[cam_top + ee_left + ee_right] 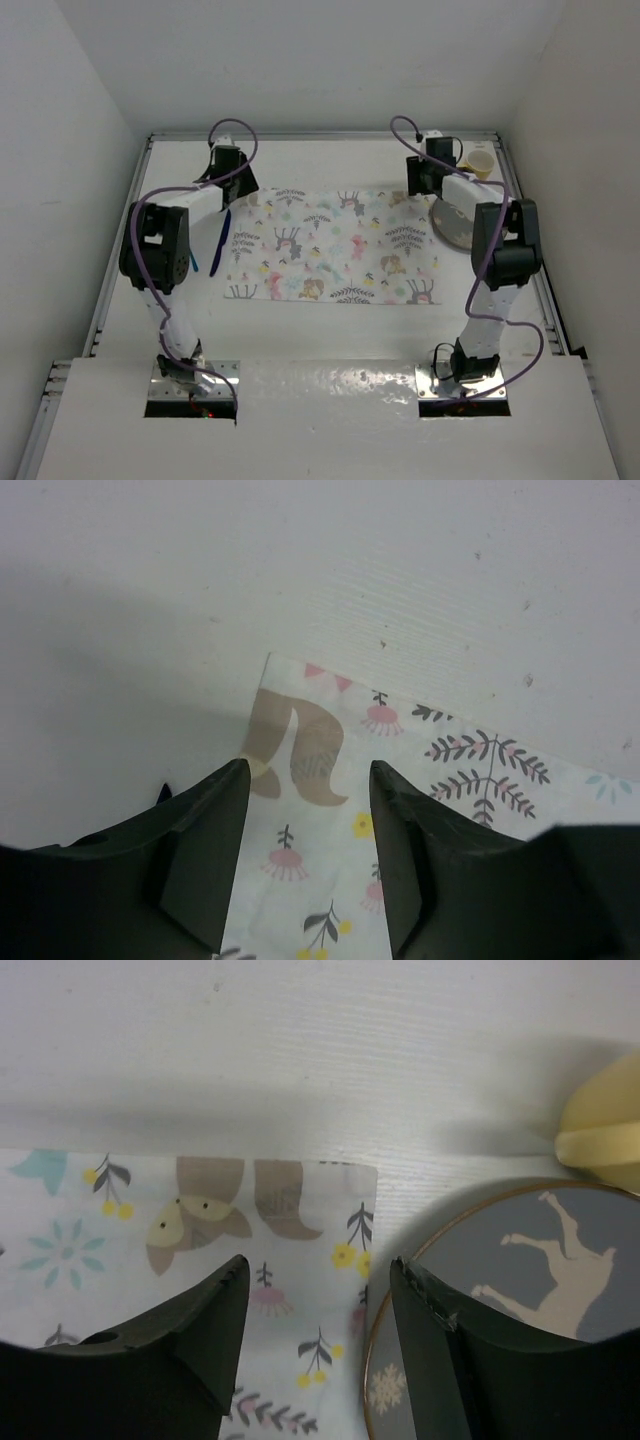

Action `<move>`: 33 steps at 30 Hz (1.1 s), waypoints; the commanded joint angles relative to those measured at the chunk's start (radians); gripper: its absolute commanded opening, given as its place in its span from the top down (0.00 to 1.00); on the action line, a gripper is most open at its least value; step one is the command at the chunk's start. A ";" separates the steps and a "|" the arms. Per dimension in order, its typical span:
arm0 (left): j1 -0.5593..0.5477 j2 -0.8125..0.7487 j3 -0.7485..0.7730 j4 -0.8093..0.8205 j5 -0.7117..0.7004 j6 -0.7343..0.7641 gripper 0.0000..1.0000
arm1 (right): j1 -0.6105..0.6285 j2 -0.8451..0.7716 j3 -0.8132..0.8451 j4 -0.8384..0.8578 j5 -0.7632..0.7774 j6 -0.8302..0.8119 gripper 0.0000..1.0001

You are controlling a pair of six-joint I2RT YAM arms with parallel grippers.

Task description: Set the dinner table for one person

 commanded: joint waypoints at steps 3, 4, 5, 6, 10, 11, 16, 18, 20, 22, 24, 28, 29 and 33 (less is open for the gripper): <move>0.012 -0.186 -0.009 -0.048 0.012 -0.026 0.49 | 0.002 -0.237 -0.075 -0.085 -0.056 0.074 0.40; 0.012 -0.222 -0.026 -0.062 0.032 -0.040 0.48 | 0.013 -0.261 -0.101 -0.106 -0.058 0.086 0.40; 0.011 -0.239 -0.058 -0.070 0.047 -0.043 0.47 | 0.022 -0.282 -0.149 -0.120 -0.058 0.106 0.39; 0.008 -0.252 -0.073 -0.079 0.059 -0.058 0.47 | 0.033 -0.320 -0.170 -0.136 -0.043 0.117 0.39; -0.032 -0.346 -0.160 -0.131 0.066 -0.078 0.46 | 0.098 -0.390 -0.276 -0.218 0.032 0.188 0.37; -0.054 -0.363 -0.180 -0.148 0.063 -0.078 0.46 | 0.116 -0.400 -0.293 -0.228 0.045 0.226 0.37; -0.074 -0.469 -0.317 -0.191 0.076 -0.078 0.44 | 0.136 -0.462 -0.443 -0.226 0.032 0.310 0.35; -0.074 -0.504 -0.372 -0.189 0.084 -0.067 0.43 | 0.136 -0.471 -0.512 -0.199 -0.003 0.312 0.35; -0.074 -0.545 -0.398 -0.191 0.086 -0.055 0.43 | 0.134 -0.454 -0.540 -0.165 -0.023 0.283 0.33; -0.074 -0.564 -0.418 -0.194 0.087 -0.040 0.42 | 0.134 -0.425 -0.536 -0.171 -0.018 0.268 0.33; -0.072 -0.579 -0.424 -0.194 0.095 -0.031 0.41 | 0.131 -0.379 -0.520 -0.176 -0.014 0.251 0.32; -0.072 -0.602 -0.423 -0.195 0.086 -0.023 0.38 | 0.119 -0.319 -0.502 -0.162 -0.012 0.243 0.32; -0.072 -0.602 -0.423 -0.200 0.078 -0.017 0.37 | 0.113 -0.302 -0.496 -0.162 -0.011 0.244 0.32; -0.072 -0.622 -0.429 -0.215 0.055 -0.006 0.36 | 0.085 -0.278 -0.497 -0.136 0.002 0.238 0.32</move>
